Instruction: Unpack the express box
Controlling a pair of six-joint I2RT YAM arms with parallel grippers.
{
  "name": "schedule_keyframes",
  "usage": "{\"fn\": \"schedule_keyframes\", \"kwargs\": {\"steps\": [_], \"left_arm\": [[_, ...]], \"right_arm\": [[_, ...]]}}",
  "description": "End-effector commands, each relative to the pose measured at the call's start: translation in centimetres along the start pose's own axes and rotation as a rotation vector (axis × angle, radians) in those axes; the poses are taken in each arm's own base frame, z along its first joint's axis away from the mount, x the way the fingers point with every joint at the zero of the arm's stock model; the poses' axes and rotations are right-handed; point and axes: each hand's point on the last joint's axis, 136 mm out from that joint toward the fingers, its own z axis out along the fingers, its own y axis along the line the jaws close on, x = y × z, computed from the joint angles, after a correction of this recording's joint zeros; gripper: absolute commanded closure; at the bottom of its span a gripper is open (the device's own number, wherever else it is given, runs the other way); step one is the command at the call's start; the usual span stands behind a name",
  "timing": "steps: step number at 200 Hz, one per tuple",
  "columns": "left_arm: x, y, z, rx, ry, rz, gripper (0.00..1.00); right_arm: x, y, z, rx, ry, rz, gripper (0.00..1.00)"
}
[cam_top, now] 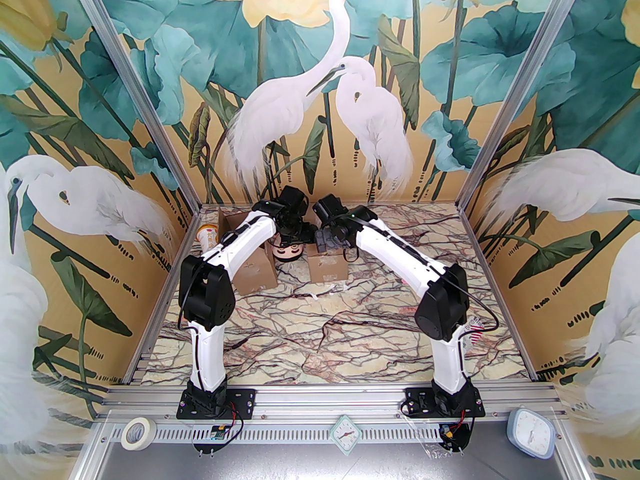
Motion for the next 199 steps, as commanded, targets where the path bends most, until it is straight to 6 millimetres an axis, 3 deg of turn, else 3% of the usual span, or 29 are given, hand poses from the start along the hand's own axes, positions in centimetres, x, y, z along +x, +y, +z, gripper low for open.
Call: {"fn": "schedule_keyframes", "kwargs": {"steps": [1,17,36,61,100,114,140,199], "left_arm": [[0.5,-1.1,-0.9,0.029,0.012,0.003,0.36],[-0.6,-1.9,-3.3,0.017,-0.045,0.008,0.34],[-1.6,-3.4,-5.9,0.013,-0.102,0.013,0.33],[-1.6,-5.1,-7.3,-0.01,-0.107,0.006,0.33],[0.2,-5.6,-5.6,-0.049,-0.032,-0.072,0.35],[0.9,-5.5,-4.7,-0.067,0.0,-0.089,0.37],[1.9,-5.3,-3.6,-0.091,0.036,-0.109,0.38],[3.0,-4.5,-2.2,-0.123,0.083,-0.136,0.42]], "right_arm": [[-1.8,0.1,-2.8,-0.121,-0.15,0.095,0.02],[-2.5,-0.7,-4.2,-0.18,-0.176,0.164,0.04],[-2.2,-1.6,-4.4,-0.193,-0.155,0.199,0.07],[-2.3,-2.2,-4.5,-0.203,-0.165,0.228,0.11],[-2.5,-3.4,-3.5,-0.239,-0.16,0.283,0.17],[-2.5,-3.3,-2.9,-0.271,-0.143,0.29,0.24],[-2.6,-2.8,-2.1,-0.32,-0.122,0.281,0.27],[-0.5,-1.8,1.7,-0.333,-0.01,0.273,0.33]]}}
